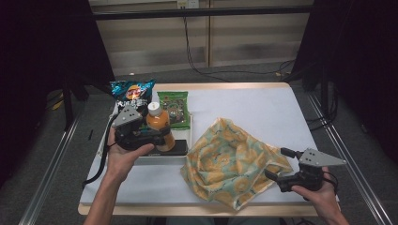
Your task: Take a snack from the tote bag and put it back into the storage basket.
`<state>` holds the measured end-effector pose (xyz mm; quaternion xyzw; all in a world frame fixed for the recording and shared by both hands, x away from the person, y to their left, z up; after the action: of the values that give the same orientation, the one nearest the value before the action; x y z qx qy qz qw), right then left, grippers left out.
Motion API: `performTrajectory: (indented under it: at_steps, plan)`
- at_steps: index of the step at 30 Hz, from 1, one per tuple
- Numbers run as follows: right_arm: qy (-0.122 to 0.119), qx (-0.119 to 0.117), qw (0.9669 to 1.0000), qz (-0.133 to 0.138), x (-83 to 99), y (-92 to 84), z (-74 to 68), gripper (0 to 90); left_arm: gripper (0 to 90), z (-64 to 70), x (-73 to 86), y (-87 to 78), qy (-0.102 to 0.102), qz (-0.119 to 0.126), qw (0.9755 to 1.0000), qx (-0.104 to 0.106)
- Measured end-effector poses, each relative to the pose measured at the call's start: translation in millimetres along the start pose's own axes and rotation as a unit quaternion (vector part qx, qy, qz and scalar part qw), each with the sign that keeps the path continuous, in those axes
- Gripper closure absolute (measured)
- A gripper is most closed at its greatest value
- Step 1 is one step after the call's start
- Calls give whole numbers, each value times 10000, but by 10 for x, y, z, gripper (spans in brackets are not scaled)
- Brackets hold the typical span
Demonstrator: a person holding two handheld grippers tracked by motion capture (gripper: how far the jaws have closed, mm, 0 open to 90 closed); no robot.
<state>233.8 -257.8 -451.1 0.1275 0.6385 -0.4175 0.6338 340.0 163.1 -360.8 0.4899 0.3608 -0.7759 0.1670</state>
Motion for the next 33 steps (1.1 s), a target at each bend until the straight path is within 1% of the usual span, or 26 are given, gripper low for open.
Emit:
performTrajectory:
  at_steps: [1, 2, 3, 4, 5, 6, 7, 8, 9, 10, 11, 12, 13, 16, 19, 23, 26, 28, 29, 31, 32, 33]
  plan:
    - [0, 0, 10000, 0, 0, 0, 0, 21, 331, -31, 13, -35, -15, 10, 10000, -71]
    - [0, -1, 10000, -3, 0, 0, 1, 22, 331, -97, 38, -97, -94, 97, 9998, -170]
    - [0, -1, 10000, -3, 0, 0, 1, 22, 331, -97, 38, -97, -94, 97, 9998, -170]
    - [4, 6, 10000, 12, -6, -2, 2, 23, 331, -146, 42, -124, -106, 89, 9996, -234]
    - [16, 31, 10000, 32, -12, -1, 14, 23, 331, -172, 43, -134, -166, 104, 9994, -281]
    - [19, 40, 10000, 14, -8, 2, 23, 23, 332, -246, 61, -157, -261, 152, 9990, -338]
    - [19, 40, 10000, 14, -8, 2, 23, 23, 332, -246, 61, -157, -261, 152, 9990, -338]
    - [39, 57, 10000, 5, -5, 6, 27, 23, 332, -279, 79, -165, -274, 125, 9988, -388]
    - [30, 55, 10000, 4, -2, 10, 29, 23, 332, -303, 92, -170, -375, 170, 9981, -449]
    - [34, 55, 10000, -12, 5, 14, 29, 25, 332, -366, 105, -195, -461, 191, 9976, -487]
    - [42, 44, 10000, -28, 8, 14, 26, 25, 332, -390, 110, -215, -446, 197, 9970, -594]
    - [42, 44, 10000, -28, 8, 14, 26, 25, 332, -390, 110, -215, -446, 197, 9970, -594]
    - [67, 23, 10000, -21, 12, 12, 23, 25, 332, -416, 113, -233, -424, 183, 9969, -644]
    - [36, 17, 10000, -15, 24, 5, 31, 26, 332, -500, 114, -305, -591, 300, 9951, -729]
    - [43, 38, 10000, -26, 31, -2, 35, 27, 332, -579, 122, -375, -625, 357, 9931, -929]
    - [31, 46, 10000, -5, 32, -11, 51, 27, 332, -672, 157, -423, -644, 412, 9909, -1109]
    - [49, 62, 10000, -22, 37, -14, 58, 29, 332, -716, 188, -452, -666, 449, 9900, -1157]
    - [61, 76, 9999, -35, 41, -13, 59, 29, 332, -754, 213, -475, -728, 452, 9890, -1205]
    - [69, 78, 9999, -29, 44, -8, 61, 29, 332, -773, 228, -488, -716, 452, 9892, -1197]
    - [63, 54, 10000, -42, 49, -4, 60, 29, 332, -801, 246, -511, -754, 464, 9884, -1234]
    - [47, 49, 10000, -57, 53, -4, 57, 30, 331, -816, 251, -521, -764, 473, 9884, -1221]
    - [47, 49, 10000, -57, 53, -4, 57, 30, 331, -834, 253, -535, -740, 465, 9885, -1235]
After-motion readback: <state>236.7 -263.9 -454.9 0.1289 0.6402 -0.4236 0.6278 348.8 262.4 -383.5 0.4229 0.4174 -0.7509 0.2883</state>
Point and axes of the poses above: each handheld gripper's, and its own axes: y roughly forward along the jaws, x roughly out of its underside, z roughly to its right, the point moved 4 cm from there along y, roughly forward along the jaws, and after that the axes turned 13 degrees about -y, right-handed, at the moved point
